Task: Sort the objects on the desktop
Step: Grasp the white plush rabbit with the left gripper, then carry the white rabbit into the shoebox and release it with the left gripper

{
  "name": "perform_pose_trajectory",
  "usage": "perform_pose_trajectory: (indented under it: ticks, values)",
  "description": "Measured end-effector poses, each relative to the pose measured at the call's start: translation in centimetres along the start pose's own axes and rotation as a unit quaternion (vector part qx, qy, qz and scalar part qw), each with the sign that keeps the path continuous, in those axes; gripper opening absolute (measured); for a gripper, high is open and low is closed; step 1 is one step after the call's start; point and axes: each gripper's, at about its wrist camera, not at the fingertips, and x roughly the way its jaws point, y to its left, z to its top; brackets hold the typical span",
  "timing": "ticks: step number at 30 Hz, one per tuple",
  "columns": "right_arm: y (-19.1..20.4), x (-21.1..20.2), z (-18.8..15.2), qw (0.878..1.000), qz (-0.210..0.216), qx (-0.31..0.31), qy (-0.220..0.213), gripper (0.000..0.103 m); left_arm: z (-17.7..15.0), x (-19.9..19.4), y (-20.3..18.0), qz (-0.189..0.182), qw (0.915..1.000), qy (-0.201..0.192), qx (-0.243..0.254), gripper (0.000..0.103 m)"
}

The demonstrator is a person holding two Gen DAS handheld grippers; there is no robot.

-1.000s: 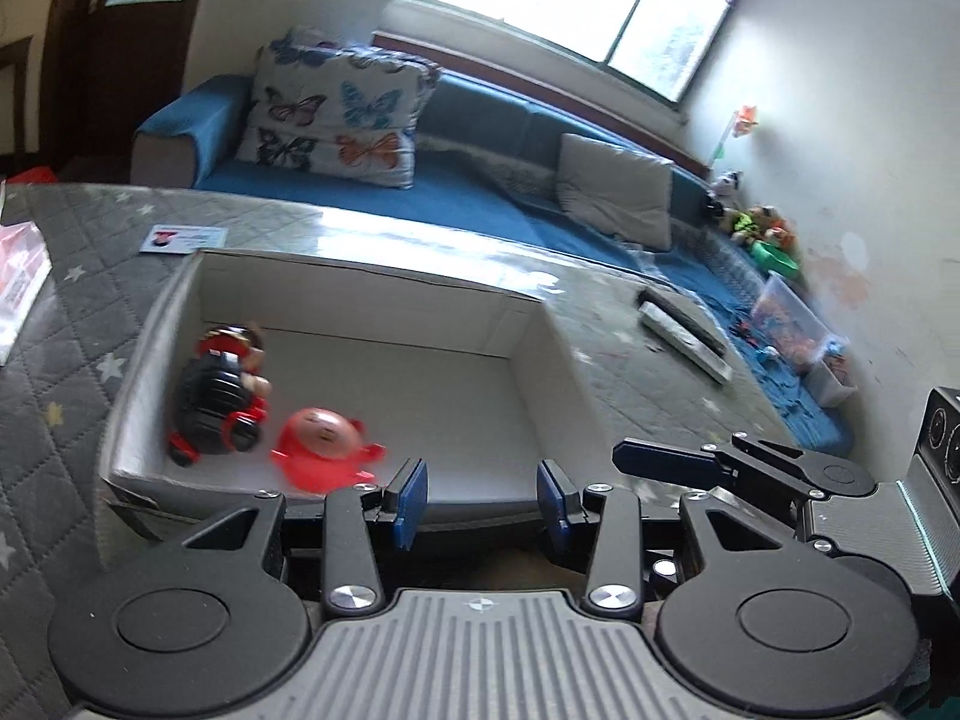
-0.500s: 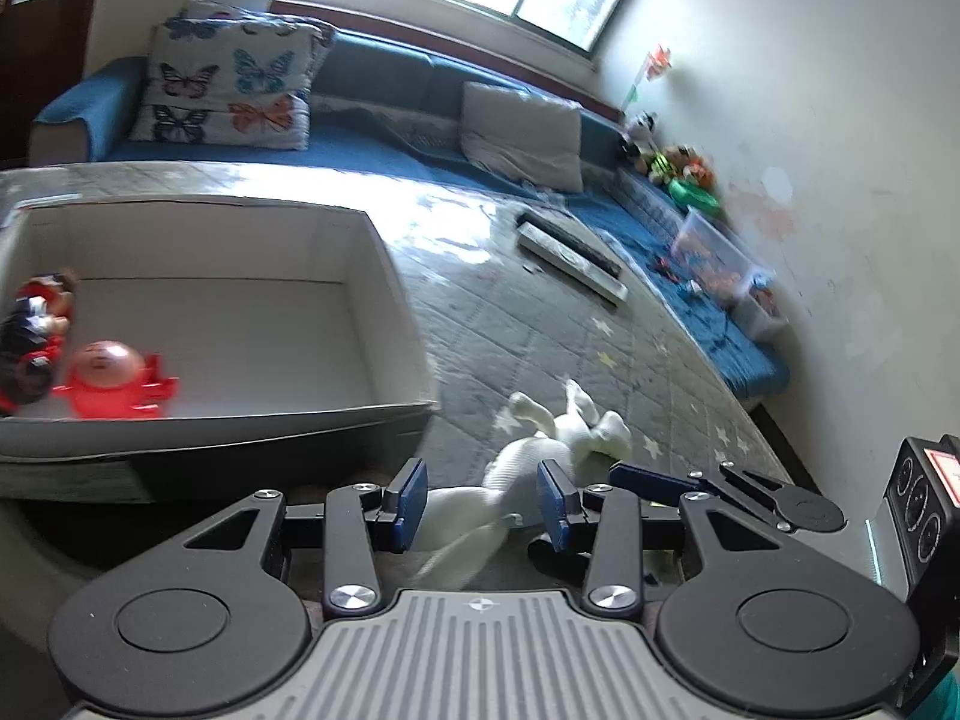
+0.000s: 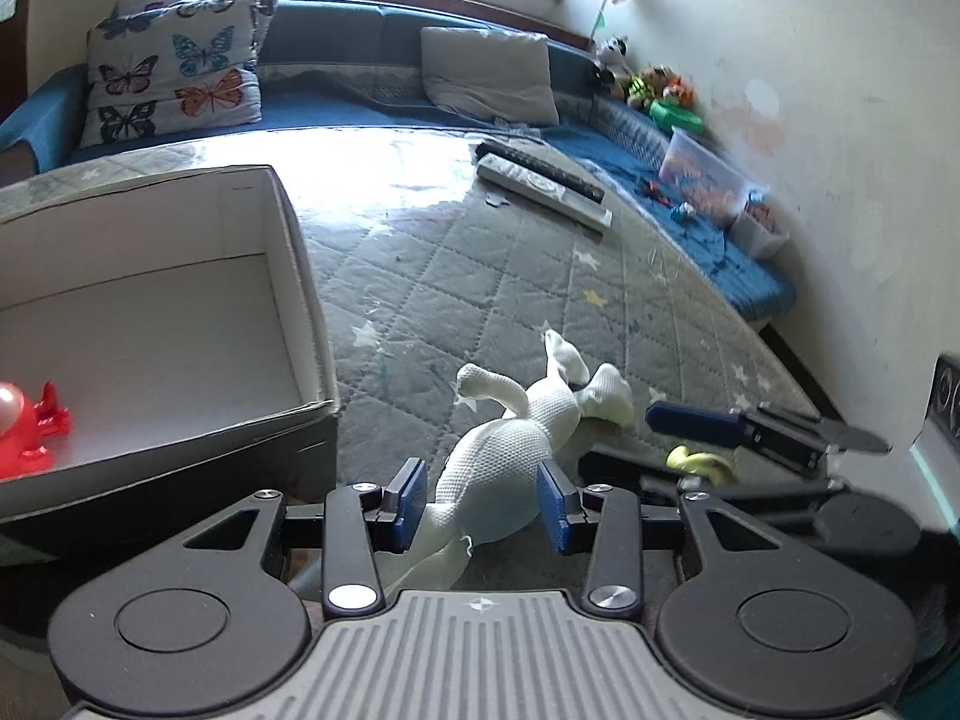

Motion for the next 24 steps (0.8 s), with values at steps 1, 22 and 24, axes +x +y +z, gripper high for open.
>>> perform_pose_trajectory:
  ticks: [1,22,24]
  values:
    - [-0.3,0.2,0.1,1.000,0.001,0.006,0.001,0.069,0.0,0.2,-0.1,0.001,1.0000,0.002,0.003,0.043]
    - [-1.6,4.6,1.7,0.993,0.043,0.096,0.062,0.054,-1.9,1.8,-1.3,-0.018,0.9995,0.009,0.025,0.042]
    - [-1.4,5.0,1.5,0.992,0.045,0.099,0.066,0.052,-2.1,1.7,-1.4,-0.017,0.9995,0.005,0.025,0.040]
